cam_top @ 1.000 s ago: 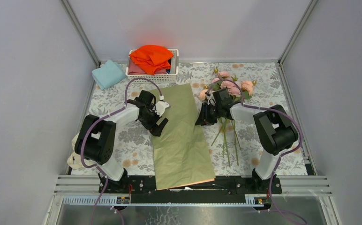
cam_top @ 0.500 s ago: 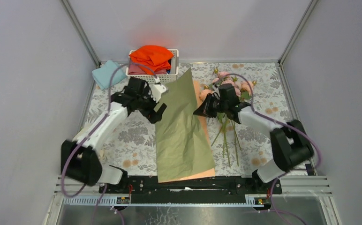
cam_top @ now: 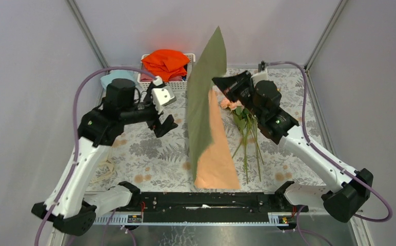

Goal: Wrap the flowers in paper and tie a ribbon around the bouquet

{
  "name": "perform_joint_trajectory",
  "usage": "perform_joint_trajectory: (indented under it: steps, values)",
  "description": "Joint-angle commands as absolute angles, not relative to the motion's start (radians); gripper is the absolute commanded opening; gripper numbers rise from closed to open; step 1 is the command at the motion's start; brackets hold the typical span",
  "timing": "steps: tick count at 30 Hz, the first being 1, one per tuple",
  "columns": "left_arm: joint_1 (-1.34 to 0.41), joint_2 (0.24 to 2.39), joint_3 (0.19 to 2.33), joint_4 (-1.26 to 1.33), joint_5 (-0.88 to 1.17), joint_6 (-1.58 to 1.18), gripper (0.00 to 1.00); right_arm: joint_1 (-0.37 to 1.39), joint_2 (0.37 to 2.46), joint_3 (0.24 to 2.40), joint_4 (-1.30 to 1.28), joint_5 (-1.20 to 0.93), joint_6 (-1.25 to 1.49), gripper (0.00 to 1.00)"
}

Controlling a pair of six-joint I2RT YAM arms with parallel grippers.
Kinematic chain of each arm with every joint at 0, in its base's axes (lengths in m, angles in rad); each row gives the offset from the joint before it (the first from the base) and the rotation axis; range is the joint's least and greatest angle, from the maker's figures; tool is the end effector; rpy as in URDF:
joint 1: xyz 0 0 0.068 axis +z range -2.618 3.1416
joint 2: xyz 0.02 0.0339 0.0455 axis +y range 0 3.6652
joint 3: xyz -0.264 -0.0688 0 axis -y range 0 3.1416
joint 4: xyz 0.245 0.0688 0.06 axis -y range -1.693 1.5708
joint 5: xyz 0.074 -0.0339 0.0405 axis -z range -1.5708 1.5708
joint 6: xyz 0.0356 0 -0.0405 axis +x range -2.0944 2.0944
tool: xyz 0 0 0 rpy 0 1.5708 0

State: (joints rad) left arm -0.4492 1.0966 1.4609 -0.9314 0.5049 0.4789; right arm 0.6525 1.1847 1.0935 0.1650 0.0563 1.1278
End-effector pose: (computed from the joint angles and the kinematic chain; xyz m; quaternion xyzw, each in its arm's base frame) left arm 0.1688 -0.1005 0.4352 0.4874 0.7054 -0.2120 0.4690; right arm 0.2231 0.1680 0.4036 0.1802 0.6563 0.5572 0.4758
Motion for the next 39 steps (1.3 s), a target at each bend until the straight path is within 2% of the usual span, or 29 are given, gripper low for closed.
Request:
perform_joint_trajectory:
  steps: [1, 6, 16, 18, 22, 27, 28, 30, 31, 32, 33, 35, 37, 39]
  values:
    - [-0.454, 1.0, 1.563, -0.974, 0.581, 0.496, 0.99, 0.694, 1.257, 1.345, 0.227, 0.3, 1.079, 0.0]
    - [-0.454, 0.987, 1.624, -0.993, 0.641, 0.473, 0.99, 0.718, 1.394, 1.507, 0.224, 0.377, 1.028, 0.0]
    - [-0.454, 0.981, 1.668, -0.983, 0.63, 0.377, 0.98, 0.761, 1.448, 1.58, 0.293, 0.5, 0.9, 0.0]
    - [-0.454, 0.988, 1.607, -0.918, 0.556, 0.323, 0.98, 0.764, 1.443, 1.585, 0.302, 0.492, 0.883, 0.0]
    - [-0.454, 1.022, 1.483, -0.717, 0.284, 0.232, 0.99, 0.767, 1.422, 1.571, 0.307, 0.474, 0.866, 0.0]
    - [-0.451, 1.007, 1.372, -0.495, 0.133, 0.248, 0.97, 0.768, 1.387, 1.541, 0.303, 0.441, 0.839, 0.0]
    - [-0.448, 1.013, 1.373, -0.48, 0.121, 0.252, 0.87, 0.768, 1.383, 1.539, 0.293, 0.419, 0.83, 0.0]
    - [-0.444, 1.021, 1.377, -0.471, 0.113, 0.251, 0.4, 0.767, 1.379, 1.543, 0.264, 0.372, 0.777, 0.0]
    - [-0.441, 1.021, 1.375, -0.47, 0.107, 0.246, 0.11, 0.766, 1.381, 1.557, 0.232, 0.337, 0.729, 0.0]
    - [-0.438, 1.019, 1.375, -0.475, 0.094, 0.237, 0.0, 0.756, 1.388, 1.579, 0.184, 0.279, 0.68, 0.0]
    - [-0.434, 1.019, 1.378, -0.492, 0.067, 0.23, 0.0, 0.739, 1.402, 1.619, 0.099, 0.209, 0.629, 0.02]
    - [-0.417, 1.021, 1.379, -0.517, -0.043, 0.242, 0.0, 0.659, 1.43, 1.686, -0.117, -0.005, 0.573, 0.26]
    - [-0.354, 1.036, 1.358, -0.487, -0.178, 0.273, 0.0, 0.565, 1.422, 1.654, -0.228, -0.241, 0.506, 0.52]
    - [-0.228, 1.08, 1.374, -0.482, -0.166, 0.28, 0.0, 0.521, 1.372, 1.519, -0.289, -0.319, 0.417, 0.66]
